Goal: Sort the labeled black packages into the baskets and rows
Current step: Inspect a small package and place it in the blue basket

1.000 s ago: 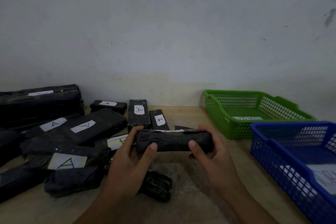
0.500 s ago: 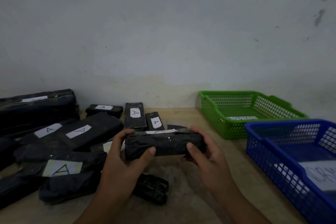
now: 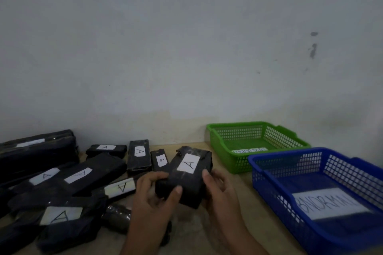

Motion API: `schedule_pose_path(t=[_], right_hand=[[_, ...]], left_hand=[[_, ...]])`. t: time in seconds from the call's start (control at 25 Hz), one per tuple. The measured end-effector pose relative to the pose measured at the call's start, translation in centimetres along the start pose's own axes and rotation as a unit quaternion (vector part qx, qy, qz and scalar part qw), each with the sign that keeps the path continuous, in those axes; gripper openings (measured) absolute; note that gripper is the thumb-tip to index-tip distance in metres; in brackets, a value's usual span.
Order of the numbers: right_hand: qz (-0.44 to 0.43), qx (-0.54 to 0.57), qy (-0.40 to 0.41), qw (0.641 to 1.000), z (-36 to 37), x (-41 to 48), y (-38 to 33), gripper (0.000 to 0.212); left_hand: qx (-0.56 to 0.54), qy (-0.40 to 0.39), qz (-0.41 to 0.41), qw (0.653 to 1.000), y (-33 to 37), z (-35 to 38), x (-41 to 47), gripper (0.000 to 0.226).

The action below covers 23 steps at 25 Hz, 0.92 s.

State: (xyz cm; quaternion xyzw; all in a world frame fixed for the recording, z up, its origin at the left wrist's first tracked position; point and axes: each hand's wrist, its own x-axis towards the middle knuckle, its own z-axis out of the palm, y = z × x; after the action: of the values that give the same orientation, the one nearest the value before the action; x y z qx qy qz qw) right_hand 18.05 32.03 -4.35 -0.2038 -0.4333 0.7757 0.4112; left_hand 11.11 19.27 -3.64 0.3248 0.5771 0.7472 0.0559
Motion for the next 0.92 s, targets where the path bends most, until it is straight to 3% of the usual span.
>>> schedule_pose_path(t=[0.12,0.24,0.36,0.44,0.68,0.92], right_hand=[[-0.009,-0.006,-0.048,0.999,-1.1,-2.1,-3.1,0.061],[-0.032,-0.084,-0.09,0.992,-3.4,-3.0,-7.3,0.062],[-0.078,-0.2,-0.067,0.974,-6.4,-3.0,-11.3,0.058],[-0.092,-0.224,-0.018,0.97,-8.5,-2.6,-14.3,0.054],[-0.04,-0.341,0.083,0.936,-15.4,-0.3,-20.4,0.035],[0.044,-0.416,0.141,0.897,-18.8,2.3,-20.7,0.026]], left_hand=[[0.021,-0.047,0.052,0.997,0.7,2.6,-1.2,0.032],[0.019,-0.104,0.077,0.991,1.5,5.2,-2.0,0.035],[-0.076,-0.115,0.058,0.989,2.6,8.1,-2.4,0.026],[-0.076,-0.125,0.054,0.988,2.6,9.8,-2.3,0.017],[0.04,-0.171,-0.056,0.983,-1.3,15.6,-1.7,0.018],[0.043,-0.142,-0.217,0.965,-2.2,21.1,-0.9,0.024]])
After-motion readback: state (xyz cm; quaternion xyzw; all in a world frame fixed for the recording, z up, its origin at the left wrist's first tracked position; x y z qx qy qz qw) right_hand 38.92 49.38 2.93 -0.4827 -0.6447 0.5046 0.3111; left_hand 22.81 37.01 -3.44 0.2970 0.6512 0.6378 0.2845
